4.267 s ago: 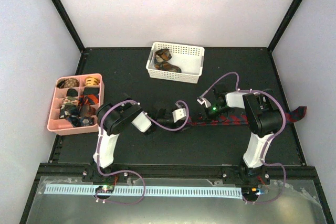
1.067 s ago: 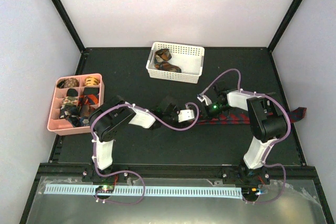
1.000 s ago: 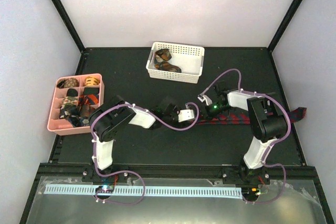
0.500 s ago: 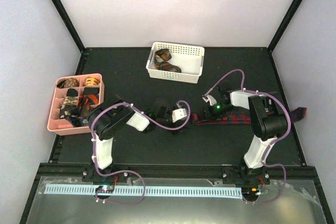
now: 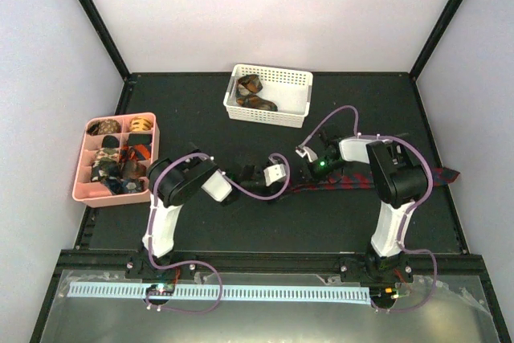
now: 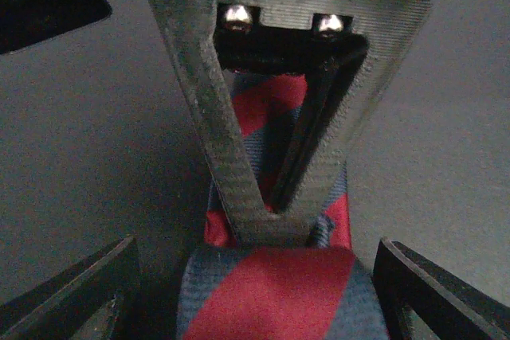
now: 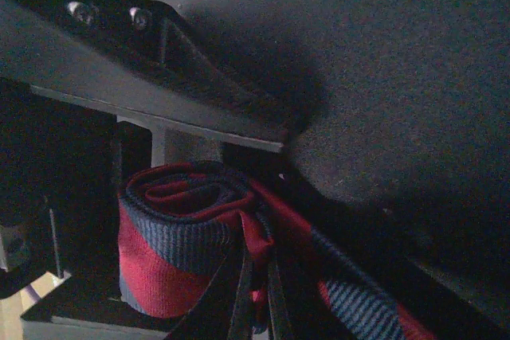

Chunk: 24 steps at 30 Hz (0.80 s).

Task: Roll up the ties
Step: Roll the tie at the center of the board.

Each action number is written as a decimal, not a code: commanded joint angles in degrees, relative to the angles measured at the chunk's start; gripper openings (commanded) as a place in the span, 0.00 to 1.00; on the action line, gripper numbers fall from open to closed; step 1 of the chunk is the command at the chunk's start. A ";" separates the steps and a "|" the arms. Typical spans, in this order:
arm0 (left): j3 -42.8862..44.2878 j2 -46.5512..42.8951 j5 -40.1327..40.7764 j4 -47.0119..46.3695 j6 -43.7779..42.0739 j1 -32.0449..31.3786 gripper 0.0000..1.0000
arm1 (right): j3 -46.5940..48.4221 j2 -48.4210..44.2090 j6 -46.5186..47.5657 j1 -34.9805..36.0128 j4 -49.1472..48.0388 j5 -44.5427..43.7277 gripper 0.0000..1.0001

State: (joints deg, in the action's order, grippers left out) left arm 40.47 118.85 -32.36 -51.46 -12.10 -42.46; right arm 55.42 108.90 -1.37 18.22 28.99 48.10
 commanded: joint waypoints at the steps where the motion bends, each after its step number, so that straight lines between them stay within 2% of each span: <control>1: 2.52 0.25 4.79 9.66 -6.29 -2.13 0.83 | -0.31 2.39 1.36 0.77 0.36 -5.63 0.02; 4: 5.86 0.11 7.94 21.74 -9.29 -2.71 0.84 | -1.52 1.58 1.20 0.77 -0.19 -5.33 0.02; 10: 9.42 1.18 10.95 30.25 -14.21 -3.56 0.72 | -3.19 -1.07 0.18 0.77 -1.02 -3.37 0.02; 15: 8.60 -0.03 13.53 32.12 -16.24 -4.12 0.53 | -3.38 -3.17 -0.40 0.73 -0.78 -1.75 0.02; 20: 7.79 -0.78 11.96 32.80 -16.87 -4.13 0.36 | -4.86 -5.65 -2.13 0.67 -2.15 0.49 0.02; 22: 7.81 -0.80 11.10 32.73 -16.36 -4.12 0.36 | -5.05 -5.32 -2.23 0.68 -2.48 -0.55 0.02; 24: 6.97 -1.48 10.51 30.83 -15.13 -3.84 0.51 | -5.12 -3.46 -2.02 0.68 -2.38 -2.57 0.02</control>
State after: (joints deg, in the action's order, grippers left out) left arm 50.48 116.25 -25.41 -29.47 -25.82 -47.03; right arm 51.29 104.81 -3.46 18.37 26.06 48.51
